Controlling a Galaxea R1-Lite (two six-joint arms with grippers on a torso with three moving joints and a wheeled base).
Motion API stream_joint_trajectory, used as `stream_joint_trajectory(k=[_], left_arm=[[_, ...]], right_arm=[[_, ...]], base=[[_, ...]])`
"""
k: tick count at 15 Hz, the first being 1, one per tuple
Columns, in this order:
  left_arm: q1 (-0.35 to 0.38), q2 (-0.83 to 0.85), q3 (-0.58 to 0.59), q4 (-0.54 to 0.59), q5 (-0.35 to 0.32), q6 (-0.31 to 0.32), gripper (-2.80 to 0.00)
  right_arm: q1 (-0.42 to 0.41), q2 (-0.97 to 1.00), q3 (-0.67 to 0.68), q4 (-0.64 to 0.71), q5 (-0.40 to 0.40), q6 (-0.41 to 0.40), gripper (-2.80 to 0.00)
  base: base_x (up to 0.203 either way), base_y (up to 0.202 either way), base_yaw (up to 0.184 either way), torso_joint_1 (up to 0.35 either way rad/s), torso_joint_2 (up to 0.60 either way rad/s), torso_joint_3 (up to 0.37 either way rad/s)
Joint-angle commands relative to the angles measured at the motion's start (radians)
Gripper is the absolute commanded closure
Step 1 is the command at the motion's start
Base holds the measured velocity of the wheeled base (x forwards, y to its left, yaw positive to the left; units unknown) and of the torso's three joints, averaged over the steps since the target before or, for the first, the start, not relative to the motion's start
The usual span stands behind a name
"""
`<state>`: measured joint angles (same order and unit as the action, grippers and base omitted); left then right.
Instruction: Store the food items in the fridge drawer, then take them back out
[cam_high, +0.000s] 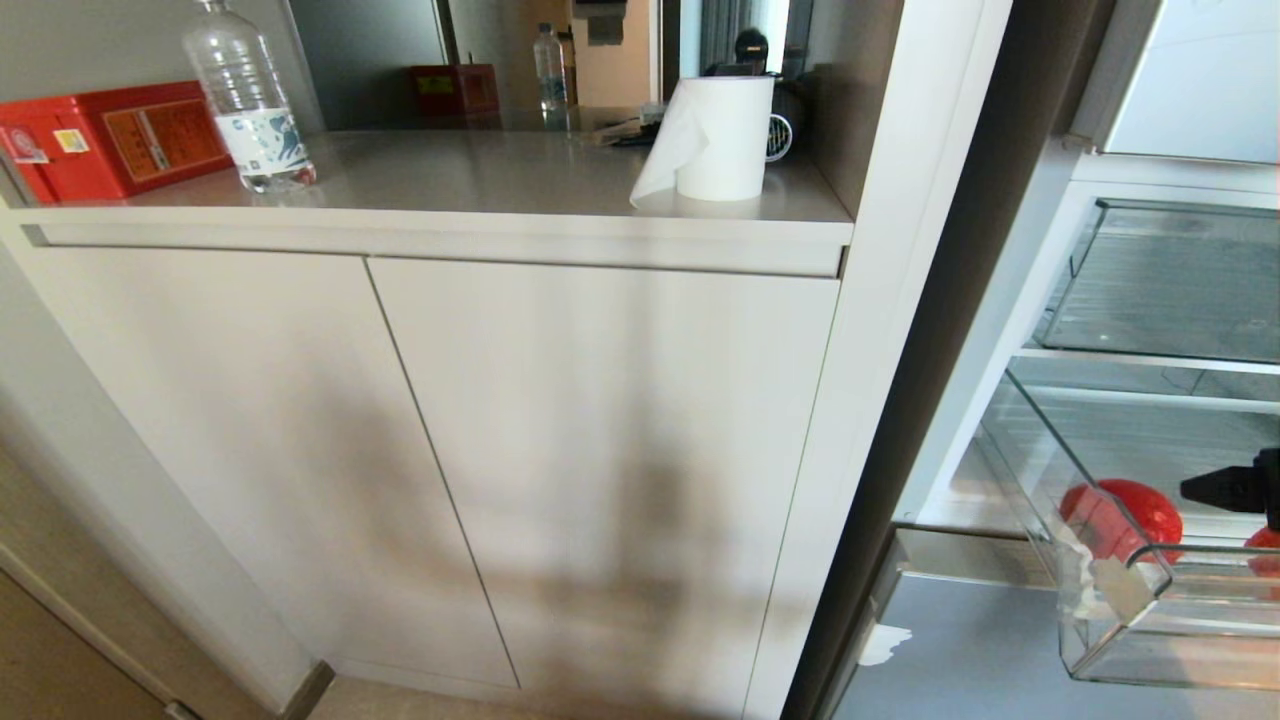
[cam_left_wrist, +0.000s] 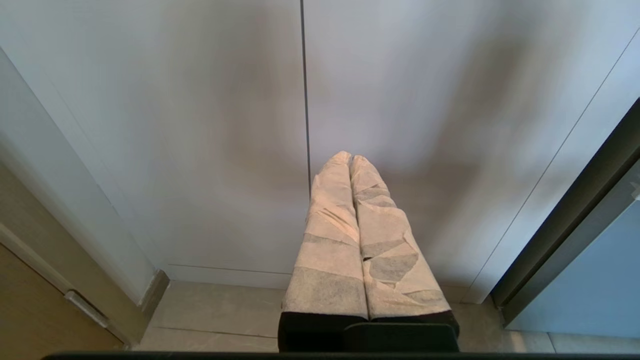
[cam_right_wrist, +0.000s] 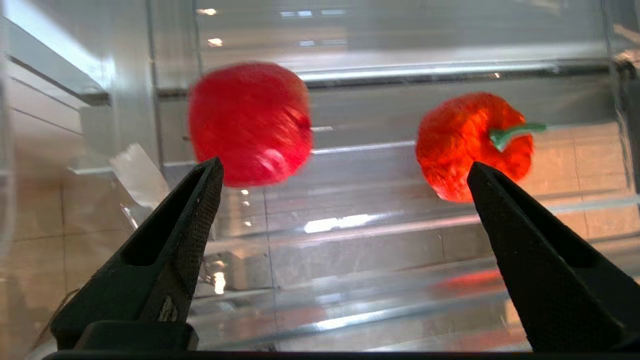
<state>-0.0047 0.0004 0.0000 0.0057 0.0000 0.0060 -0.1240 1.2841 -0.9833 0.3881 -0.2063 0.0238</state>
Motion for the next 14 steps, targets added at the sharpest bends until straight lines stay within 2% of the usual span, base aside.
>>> stream_joint_trajectory(k=[1,8,10,14], left_arm=[[0.0,0.0,0.0,0.0,0.0,0.0,0.0],[-0.001,0.0,0.0,0.0,0.0,0.0,0.0],[0.0,0.0,0.0,0.0,0.0,0.0,0.0],[0.0,0.0,0.0,0.0,0.0,0.0,0.0]], right_arm=[[0.001,0.056,-0.025,0.0,0.016,0.002,-2.8],[0.001,0.249,-0.058,-0.019,0.154,0.012,-2.8],[0.001,0.29,-0.042,-0.079,0.159,0.013,-2.8],[-0.005,0.325,-0.043,-0.089,0.159,0.016,-2.8]], base=[[0.0,0.0,0.0,0.0,0.0,0.0],[0.0,0.0,0.0,0.0,0.0,0.0],[0.0,0.0,0.0,0.0,0.0,0.0],[0.0,0.0,0.0,0.0,0.0,0.0]])
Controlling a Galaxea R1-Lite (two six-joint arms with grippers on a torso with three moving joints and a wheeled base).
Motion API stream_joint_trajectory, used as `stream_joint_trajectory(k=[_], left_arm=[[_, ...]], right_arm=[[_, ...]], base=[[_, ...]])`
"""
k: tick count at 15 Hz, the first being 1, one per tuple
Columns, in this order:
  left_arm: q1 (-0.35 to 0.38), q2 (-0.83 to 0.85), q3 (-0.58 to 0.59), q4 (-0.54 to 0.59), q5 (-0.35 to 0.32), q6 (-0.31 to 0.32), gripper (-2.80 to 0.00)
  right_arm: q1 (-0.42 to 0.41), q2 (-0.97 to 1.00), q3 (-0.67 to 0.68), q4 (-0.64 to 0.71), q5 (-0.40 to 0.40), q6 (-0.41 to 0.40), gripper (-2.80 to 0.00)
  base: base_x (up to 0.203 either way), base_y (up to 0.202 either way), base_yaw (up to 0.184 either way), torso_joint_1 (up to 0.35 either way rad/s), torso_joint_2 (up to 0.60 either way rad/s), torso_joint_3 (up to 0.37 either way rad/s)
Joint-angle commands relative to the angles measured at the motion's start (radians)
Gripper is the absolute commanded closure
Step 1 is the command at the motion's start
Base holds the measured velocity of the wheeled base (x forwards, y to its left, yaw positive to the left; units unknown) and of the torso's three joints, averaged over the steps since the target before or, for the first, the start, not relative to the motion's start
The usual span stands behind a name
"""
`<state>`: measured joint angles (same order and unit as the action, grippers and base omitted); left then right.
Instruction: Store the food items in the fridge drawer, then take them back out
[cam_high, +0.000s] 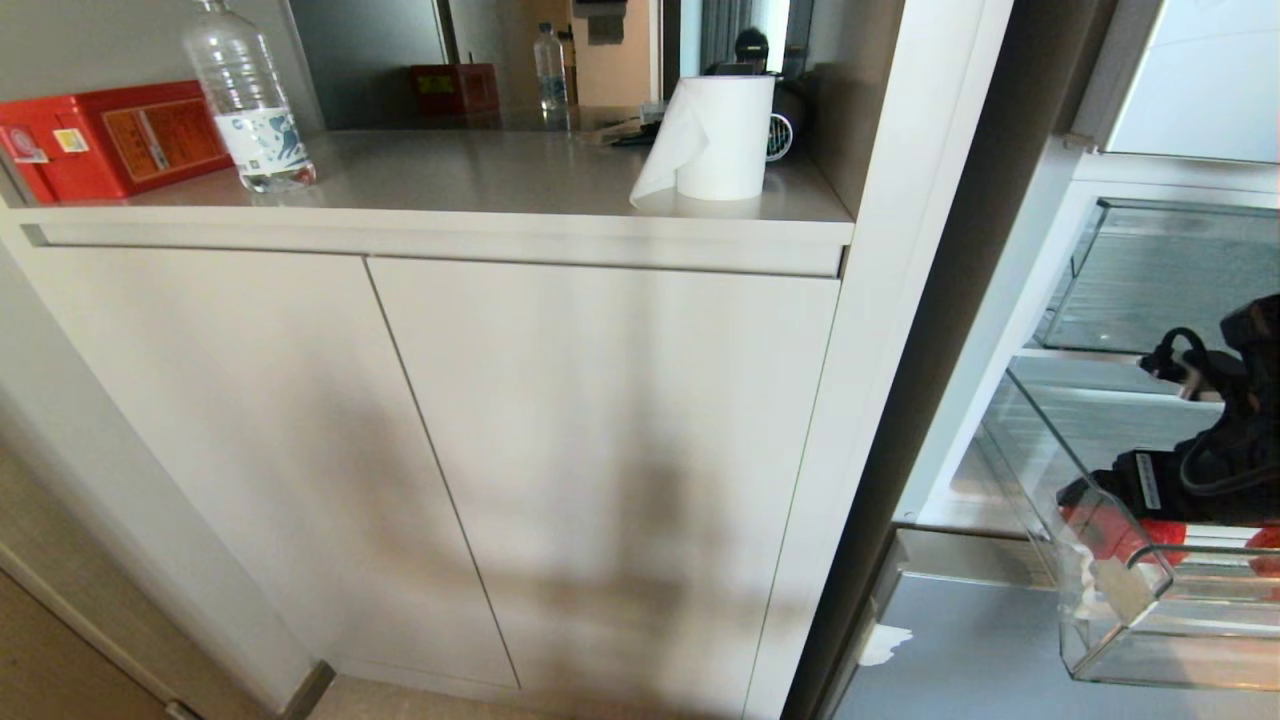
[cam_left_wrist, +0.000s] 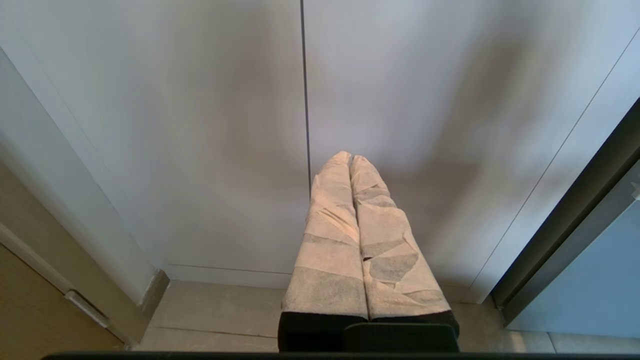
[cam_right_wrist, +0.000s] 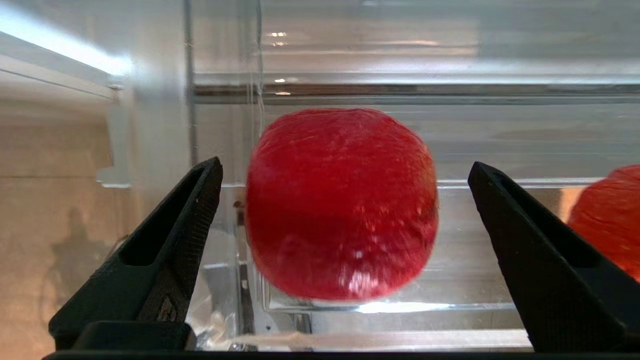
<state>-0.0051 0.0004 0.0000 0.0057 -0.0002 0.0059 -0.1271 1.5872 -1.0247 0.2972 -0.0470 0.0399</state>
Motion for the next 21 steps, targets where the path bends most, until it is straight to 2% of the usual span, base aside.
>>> stream_joint_trajectory(k=[1,4,5,12,17,21], left_arm=[[0.001,0.0,0.0,0.0,0.0,0.0,0.0],[0.001,0.0,0.0,0.0,0.0,0.0,0.0],[0.001,0.0,0.0,0.0,0.0,0.0,0.0],[0.001,0.0,0.0,0.0,0.0,0.0,0.0],[0.0,0.0,0.0,0.0,0.0,0.0,0.0],[0.001,0.0,0.0,0.0,0.0,0.0,0.0]], right_arm=[[-0.011,0.025,-0.004,0.002,-0.001,0.0,-2.8],[-0.012,0.027,0.003,0.002,-0.001,-0.002,-2.8],[-0.014,0.028,0.009,0.002,-0.001,-0.002,0.0],[-0.014,-0.014,0.028,0.002,-0.001,0.0,0.0],[-0.014,-0.266,0.045,0.002,-0.002,0.002,0.0],[-0.01,-0.526,0.109,0.001,-0.002,0.009,0.0]], base=[[0.0,0.0,0.0,0.0,0.0,0.0],[0.0,0.0,0.0,0.0,0.0,0.0],[0.0,0.0,0.0,0.0,0.0,0.0],[0.0,0.0,0.0,0.0,0.0,0.0],[0.0,0.0,0.0,0.0,0.0,0.0],[0.0,0.0,0.0,0.0,0.0,0.0]])
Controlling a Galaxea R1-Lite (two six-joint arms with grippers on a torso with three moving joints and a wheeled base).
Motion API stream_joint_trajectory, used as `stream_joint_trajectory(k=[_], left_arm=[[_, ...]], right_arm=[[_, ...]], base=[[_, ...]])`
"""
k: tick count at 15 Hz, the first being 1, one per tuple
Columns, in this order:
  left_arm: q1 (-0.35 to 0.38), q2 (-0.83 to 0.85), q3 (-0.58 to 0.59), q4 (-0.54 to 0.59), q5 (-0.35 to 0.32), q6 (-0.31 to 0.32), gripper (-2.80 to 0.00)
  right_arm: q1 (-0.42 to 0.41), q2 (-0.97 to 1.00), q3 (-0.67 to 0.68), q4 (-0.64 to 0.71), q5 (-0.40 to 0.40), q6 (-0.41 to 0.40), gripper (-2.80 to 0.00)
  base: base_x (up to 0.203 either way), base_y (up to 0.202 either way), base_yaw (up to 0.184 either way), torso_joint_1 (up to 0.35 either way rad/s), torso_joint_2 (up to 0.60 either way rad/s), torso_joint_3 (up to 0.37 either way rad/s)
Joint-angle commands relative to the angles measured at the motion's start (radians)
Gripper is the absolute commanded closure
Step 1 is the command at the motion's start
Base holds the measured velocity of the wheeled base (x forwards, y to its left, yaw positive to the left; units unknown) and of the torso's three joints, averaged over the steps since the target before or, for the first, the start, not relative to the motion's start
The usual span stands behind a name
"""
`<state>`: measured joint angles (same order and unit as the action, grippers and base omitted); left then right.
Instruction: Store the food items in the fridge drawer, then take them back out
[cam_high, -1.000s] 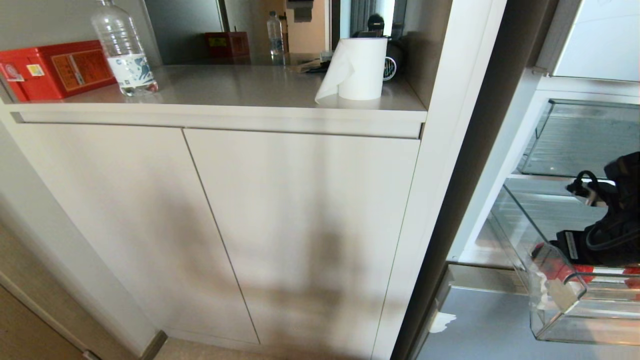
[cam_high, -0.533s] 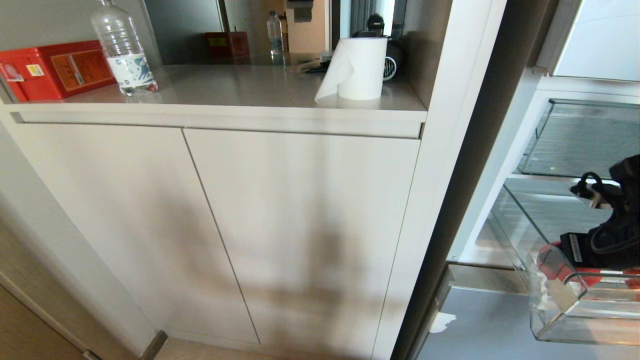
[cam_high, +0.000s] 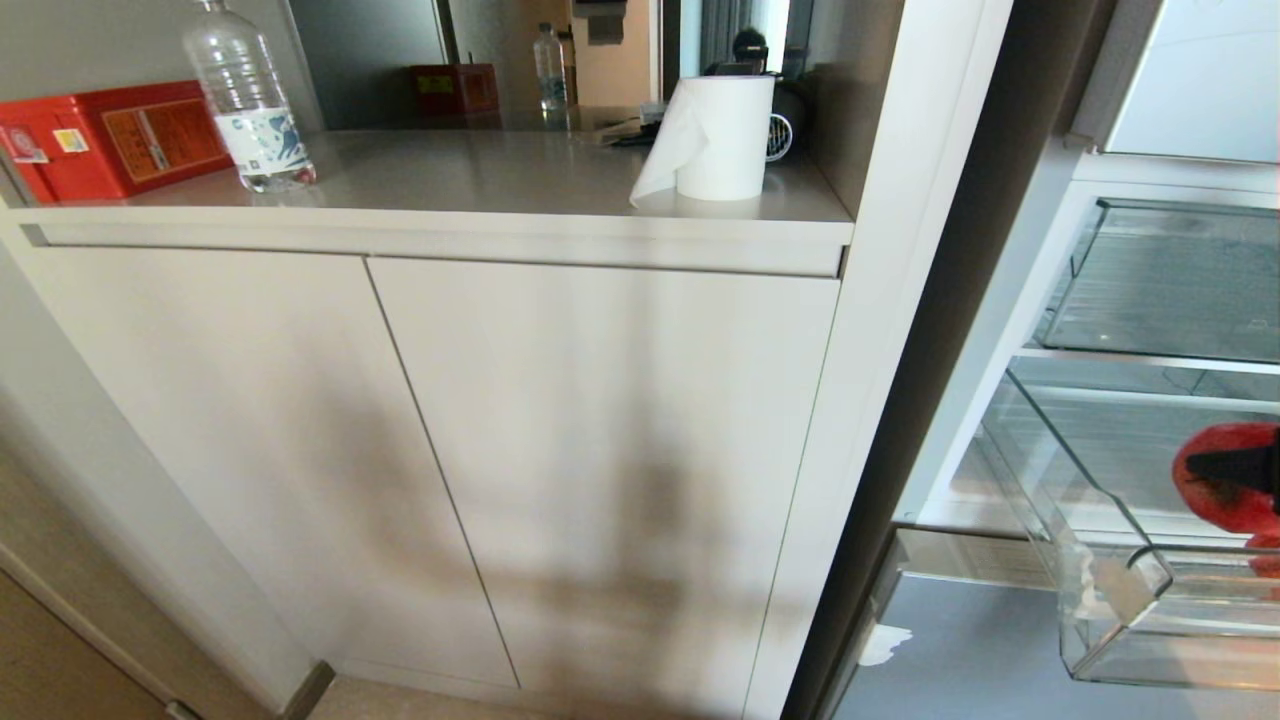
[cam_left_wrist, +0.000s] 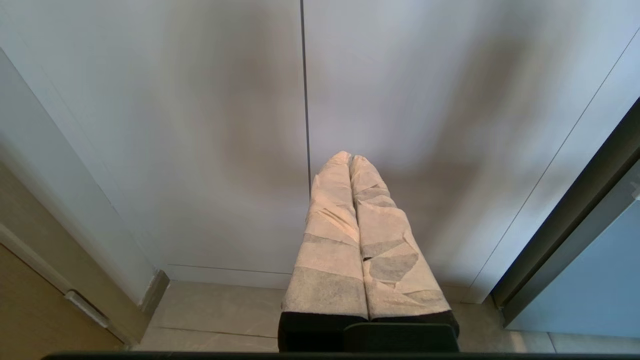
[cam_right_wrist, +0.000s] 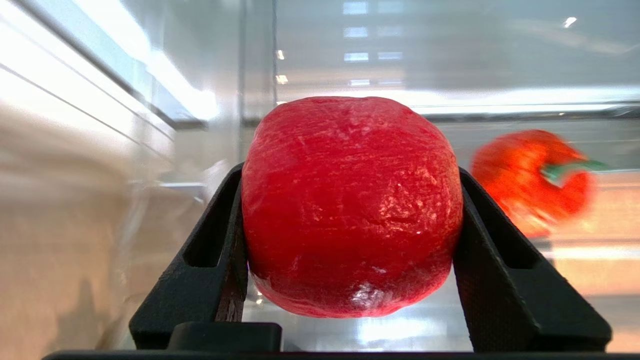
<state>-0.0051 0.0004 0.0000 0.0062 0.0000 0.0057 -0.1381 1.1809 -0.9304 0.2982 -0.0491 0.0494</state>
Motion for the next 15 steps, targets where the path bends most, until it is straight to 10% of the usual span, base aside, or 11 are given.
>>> stream_joint_trajectory(k=[1,8,15], left_arm=[[0.0,0.0,0.0,0.0,0.0,0.0,0.0],[0.0,0.0,0.0,0.0,0.0,0.0,0.0],[0.001,0.0,0.0,0.0,0.0,0.0,0.0]], right_arm=[[0.002,-0.192,0.04,-0.006,0.0,0.011,0.0],[0.066,-0.795,0.329,-0.204,-0.005,0.049,0.0],[0.145,-1.0,0.927,-0.512,-0.024,-0.032,0.0]], base=[[0.0,0.0,0.0,0.0,0.0,0.0],[0.0,0.0,0.0,0.0,0.0,0.0],[0.0,0.0,0.0,0.0,0.0,0.0]])
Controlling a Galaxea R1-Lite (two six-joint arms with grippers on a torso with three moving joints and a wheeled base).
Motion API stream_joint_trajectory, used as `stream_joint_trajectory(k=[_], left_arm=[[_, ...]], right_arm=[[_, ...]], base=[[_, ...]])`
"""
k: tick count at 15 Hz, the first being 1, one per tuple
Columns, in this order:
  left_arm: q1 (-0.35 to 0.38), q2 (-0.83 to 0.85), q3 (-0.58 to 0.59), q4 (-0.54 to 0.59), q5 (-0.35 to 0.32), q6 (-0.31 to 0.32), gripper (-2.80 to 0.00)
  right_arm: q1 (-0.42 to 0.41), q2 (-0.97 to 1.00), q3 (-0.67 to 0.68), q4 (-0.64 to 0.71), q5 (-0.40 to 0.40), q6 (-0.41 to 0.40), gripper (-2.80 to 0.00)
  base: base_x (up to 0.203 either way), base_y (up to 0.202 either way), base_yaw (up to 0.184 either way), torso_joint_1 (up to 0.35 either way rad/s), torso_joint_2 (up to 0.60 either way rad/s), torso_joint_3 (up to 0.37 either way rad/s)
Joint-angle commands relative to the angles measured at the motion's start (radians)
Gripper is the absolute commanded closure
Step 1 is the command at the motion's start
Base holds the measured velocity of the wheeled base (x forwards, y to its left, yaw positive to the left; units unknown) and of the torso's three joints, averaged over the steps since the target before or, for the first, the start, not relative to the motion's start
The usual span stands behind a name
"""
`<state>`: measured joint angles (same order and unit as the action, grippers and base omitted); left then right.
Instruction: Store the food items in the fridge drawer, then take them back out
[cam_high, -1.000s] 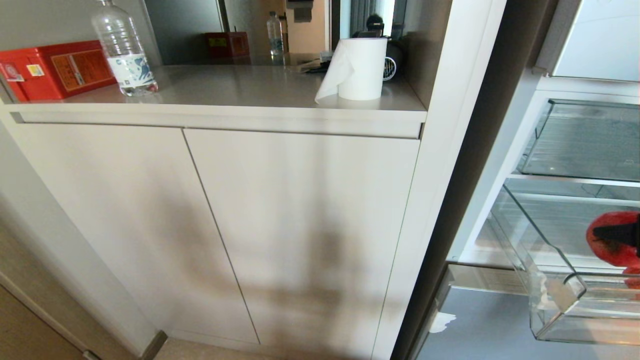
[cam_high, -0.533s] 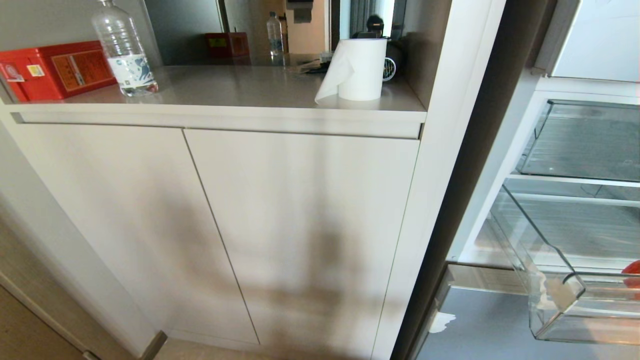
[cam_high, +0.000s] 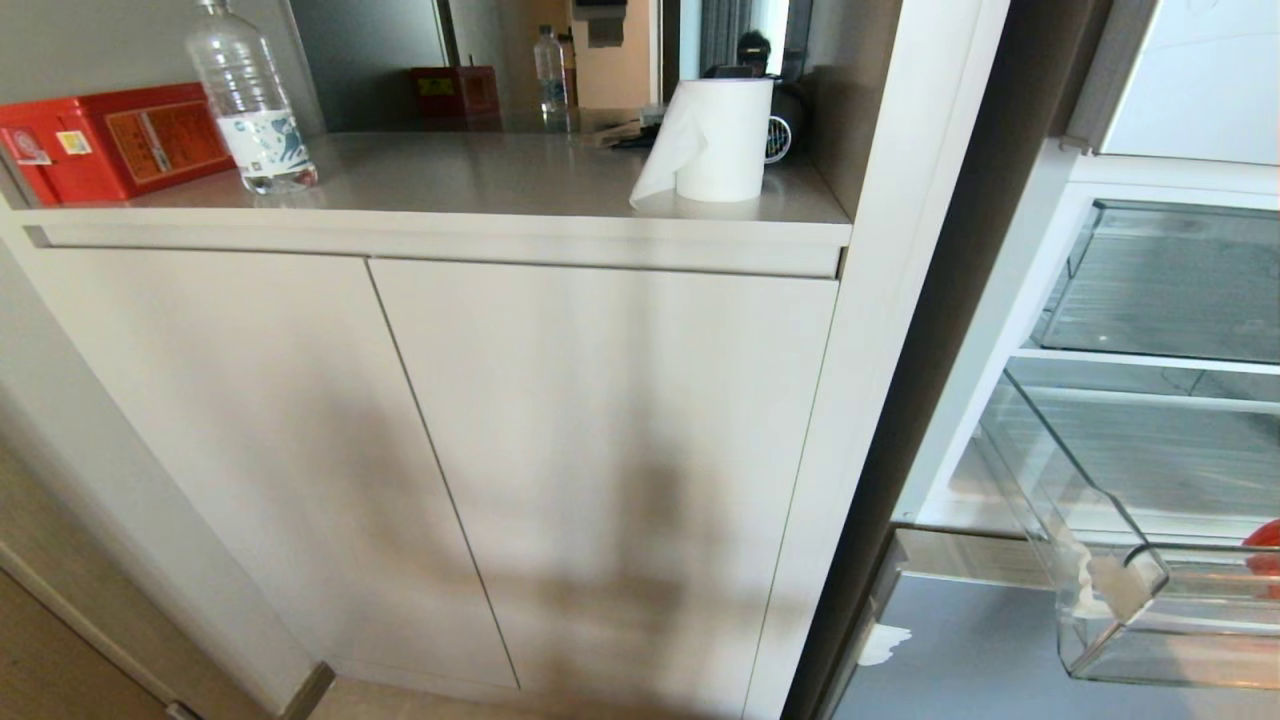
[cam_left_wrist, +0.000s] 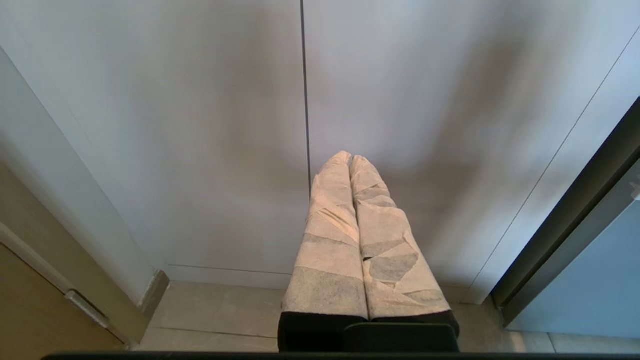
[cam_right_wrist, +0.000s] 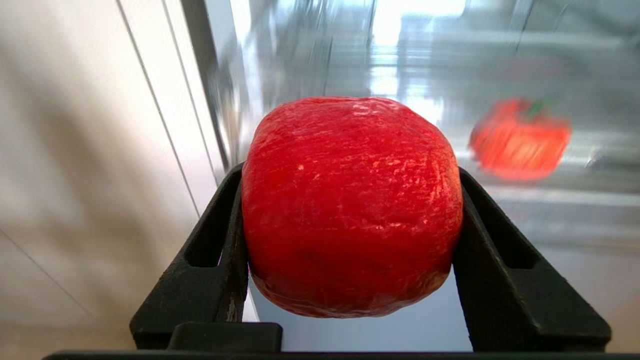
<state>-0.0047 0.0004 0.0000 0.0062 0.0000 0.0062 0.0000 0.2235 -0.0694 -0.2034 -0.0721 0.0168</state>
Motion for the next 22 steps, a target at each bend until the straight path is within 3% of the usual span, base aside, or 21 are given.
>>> stream_joint_trajectory(k=[1,4,14,22], left_arm=[[-0.001,0.0,0.0,0.0,0.0,0.0,0.0],[-0.001,0.0,0.0,0.0,0.0,0.0,0.0],[0.0,0.0,0.0,0.0,0.0,0.0,0.0],[0.0,0.0,0.0,0.0,0.0,0.0,0.0]], right_arm=[[0.008,-0.08,0.073,0.001,-0.001,-0.006,0.0],[0.008,-0.227,0.07,0.088,0.034,-0.021,0.0],[0.008,-0.222,0.071,0.117,0.055,-0.026,0.0],[0.008,-0.222,0.069,0.119,0.054,-0.015,0.0]], base=[[0.0,0.0,0.0,0.0,0.0,0.0],[0.0,0.0,0.0,0.0,0.0,0.0],[0.0,0.0,0.0,0.0,0.0,0.0],[-0.001,0.005,-0.147,0.003,0.0,0.002]])
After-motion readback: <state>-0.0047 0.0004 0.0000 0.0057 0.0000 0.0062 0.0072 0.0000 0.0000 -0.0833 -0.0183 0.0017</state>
